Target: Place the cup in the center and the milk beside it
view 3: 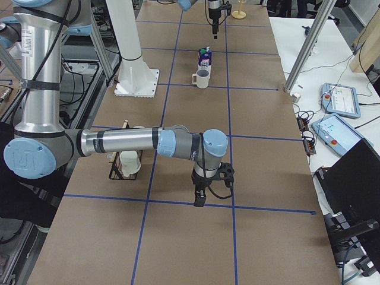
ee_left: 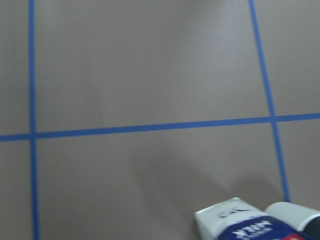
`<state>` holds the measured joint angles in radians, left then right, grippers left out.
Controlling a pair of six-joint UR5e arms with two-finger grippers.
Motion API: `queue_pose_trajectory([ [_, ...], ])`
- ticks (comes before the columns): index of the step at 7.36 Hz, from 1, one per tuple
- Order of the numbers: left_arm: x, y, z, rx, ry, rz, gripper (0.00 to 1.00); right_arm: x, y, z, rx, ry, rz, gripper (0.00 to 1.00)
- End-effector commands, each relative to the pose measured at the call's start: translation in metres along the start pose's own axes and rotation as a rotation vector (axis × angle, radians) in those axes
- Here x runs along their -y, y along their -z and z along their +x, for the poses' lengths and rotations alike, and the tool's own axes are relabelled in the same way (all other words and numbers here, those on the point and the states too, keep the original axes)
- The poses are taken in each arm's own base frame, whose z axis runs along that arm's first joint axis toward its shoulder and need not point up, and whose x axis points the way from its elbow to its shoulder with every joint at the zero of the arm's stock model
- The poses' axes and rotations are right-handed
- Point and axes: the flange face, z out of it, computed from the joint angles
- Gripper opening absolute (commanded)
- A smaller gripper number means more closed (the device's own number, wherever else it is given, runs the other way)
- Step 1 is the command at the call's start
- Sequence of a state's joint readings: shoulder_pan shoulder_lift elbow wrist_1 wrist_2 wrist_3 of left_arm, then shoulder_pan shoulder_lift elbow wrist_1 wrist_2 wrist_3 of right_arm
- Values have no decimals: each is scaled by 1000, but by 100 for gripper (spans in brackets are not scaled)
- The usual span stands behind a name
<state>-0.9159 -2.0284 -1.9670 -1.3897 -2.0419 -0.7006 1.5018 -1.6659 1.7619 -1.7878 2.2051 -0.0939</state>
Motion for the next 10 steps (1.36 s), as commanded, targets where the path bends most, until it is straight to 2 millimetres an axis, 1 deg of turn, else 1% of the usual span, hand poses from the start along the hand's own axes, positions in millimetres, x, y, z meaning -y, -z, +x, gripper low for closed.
queue_pose_trajectory([
  [1,-4,15,-169,67,-97,-41,99,0,0,0,1,1,0,100],
  [2,-21,25,-247,73,-99,-63,99,0,0,0,2,1,0,100],
  [3,-46,24,-324,72,-122,-100,99,0,0,0,2,1,0,100],
  [4,-61,26,-389,71,-134,-118,99,0,-1,1,1,0,-1,100],
  [5,-82,12,-439,73,-90,-163,99,0,-1,1,1,0,-1,100],
  [6,-106,-10,-469,55,-18,-214,99,0,-1,1,1,0,-1,100],
  [7,-127,-10,-491,57,27,-222,99,0,0,0,2,1,0,100],
  [8,-137,11,-506,45,76,-181,99,1,0,0,1,2,1,100],
  [10,-134,24,-498,30,75,-153,99,1,3,-3,3,7,9,100],
])
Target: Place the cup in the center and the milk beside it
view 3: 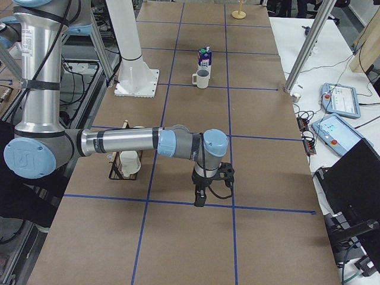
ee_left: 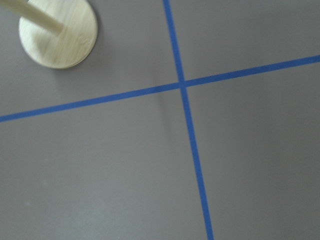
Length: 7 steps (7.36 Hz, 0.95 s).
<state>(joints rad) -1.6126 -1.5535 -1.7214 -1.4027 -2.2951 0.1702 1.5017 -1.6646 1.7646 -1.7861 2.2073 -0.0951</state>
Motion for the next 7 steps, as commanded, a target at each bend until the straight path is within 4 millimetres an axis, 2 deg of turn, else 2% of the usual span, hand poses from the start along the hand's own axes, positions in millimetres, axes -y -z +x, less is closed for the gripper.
queue_pose_trajectory([
  [1,-1,8,3,-6,-4,17,99,0,3,-2,1,6,7,100],
  [7,-1,9,4,-6,-4,19,99,2,11,-8,-2,18,22,100],
])
